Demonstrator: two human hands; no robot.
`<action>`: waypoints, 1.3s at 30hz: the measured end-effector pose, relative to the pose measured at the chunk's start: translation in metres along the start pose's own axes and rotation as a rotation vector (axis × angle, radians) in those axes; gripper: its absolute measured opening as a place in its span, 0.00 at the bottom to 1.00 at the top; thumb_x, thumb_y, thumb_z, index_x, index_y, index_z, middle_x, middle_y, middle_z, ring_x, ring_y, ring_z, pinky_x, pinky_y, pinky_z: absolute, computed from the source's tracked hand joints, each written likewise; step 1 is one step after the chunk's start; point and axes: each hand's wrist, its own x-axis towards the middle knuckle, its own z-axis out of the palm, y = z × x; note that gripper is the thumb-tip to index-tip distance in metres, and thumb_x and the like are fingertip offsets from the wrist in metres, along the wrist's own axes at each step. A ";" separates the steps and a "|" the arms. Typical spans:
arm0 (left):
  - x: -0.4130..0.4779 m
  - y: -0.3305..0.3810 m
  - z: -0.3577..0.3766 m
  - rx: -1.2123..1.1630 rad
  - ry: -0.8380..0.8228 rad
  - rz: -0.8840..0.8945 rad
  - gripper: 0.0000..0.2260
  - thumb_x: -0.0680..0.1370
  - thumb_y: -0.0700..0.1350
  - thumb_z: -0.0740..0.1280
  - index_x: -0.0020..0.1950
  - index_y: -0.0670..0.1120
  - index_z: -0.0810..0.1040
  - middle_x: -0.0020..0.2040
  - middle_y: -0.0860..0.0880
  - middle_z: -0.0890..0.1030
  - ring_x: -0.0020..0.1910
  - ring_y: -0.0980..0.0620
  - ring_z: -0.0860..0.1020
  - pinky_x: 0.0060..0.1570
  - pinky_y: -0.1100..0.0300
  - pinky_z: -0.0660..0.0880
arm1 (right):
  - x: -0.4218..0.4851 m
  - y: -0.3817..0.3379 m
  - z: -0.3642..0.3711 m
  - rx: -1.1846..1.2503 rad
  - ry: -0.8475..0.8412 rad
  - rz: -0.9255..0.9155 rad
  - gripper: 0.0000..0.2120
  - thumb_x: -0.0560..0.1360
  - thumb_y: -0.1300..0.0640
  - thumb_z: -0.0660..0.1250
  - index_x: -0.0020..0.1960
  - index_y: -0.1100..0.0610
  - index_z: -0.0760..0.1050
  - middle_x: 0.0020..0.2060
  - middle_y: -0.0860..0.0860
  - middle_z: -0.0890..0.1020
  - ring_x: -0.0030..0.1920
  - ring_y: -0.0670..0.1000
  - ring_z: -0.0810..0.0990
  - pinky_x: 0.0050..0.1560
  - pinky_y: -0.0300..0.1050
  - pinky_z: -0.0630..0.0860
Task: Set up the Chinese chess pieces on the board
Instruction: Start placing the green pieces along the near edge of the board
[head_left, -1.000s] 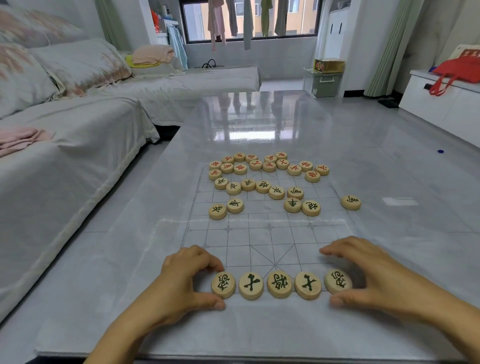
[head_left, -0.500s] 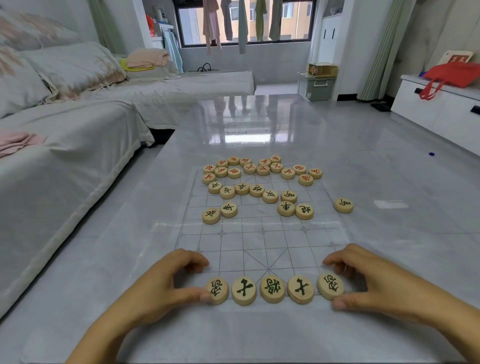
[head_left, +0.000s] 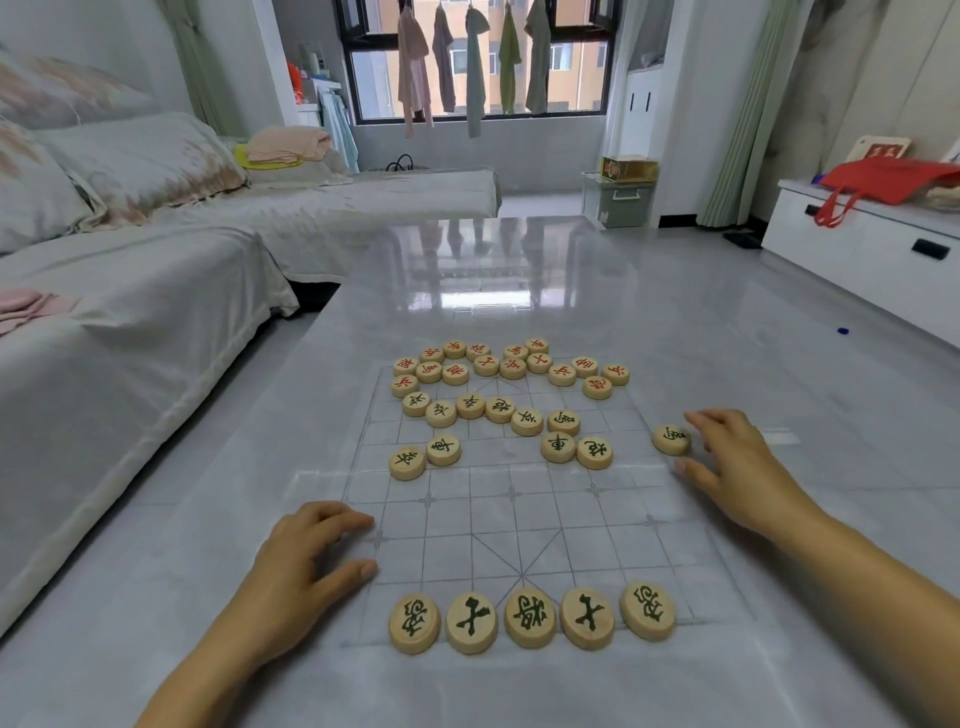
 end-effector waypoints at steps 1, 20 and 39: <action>0.001 -0.001 0.000 0.008 -0.006 0.010 0.15 0.69 0.58 0.70 0.51 0.68 0.68 0.56 0.62 0.70 0.57 0.58 0.69 0.57 0.62 0.67 | 0.006 0.000 0.001 0.011 -0.018 -0.004 0.26 0.76 0.55 0.63 0.72 0.58 0.61 0.69 0.55 0.63 0.68 0.56 0.64 0.68 0.48 0.63; 0.051 0.027 0.003 0.065 0.004 -0.096 0.22 0.73 0.50 0.69 0.65 0.50 0.70 0.56 0.50 0.72 0.54 0.53 0.72 0.53 0.64 0.69 | -0.080 -0.025 -0.021 0.024 -0.219 0.034 0.13 0.67 0.47 0.72 0.41 0.49 0.68 0.39 0.46 0.76 0.40 0.45 0.75 0.39 0.40 0.71; 0.114 0.034 0.016 -0.103 0.060 -0.211 0.19 0.76 0.39 0.64 0.67 0.45 0.67 0.65 0.45 0.70 0.60 0.50 0.71 0.59 0.59 0.68 | -0.066 -0.014 -0.020 0.134 -0.288 -0.136 0.36 0.48 0.22 0.64 0.53 0.29 0.60 0.47 0.43 0.74 0.51 0.39 0.70 0.41 0.36 0.71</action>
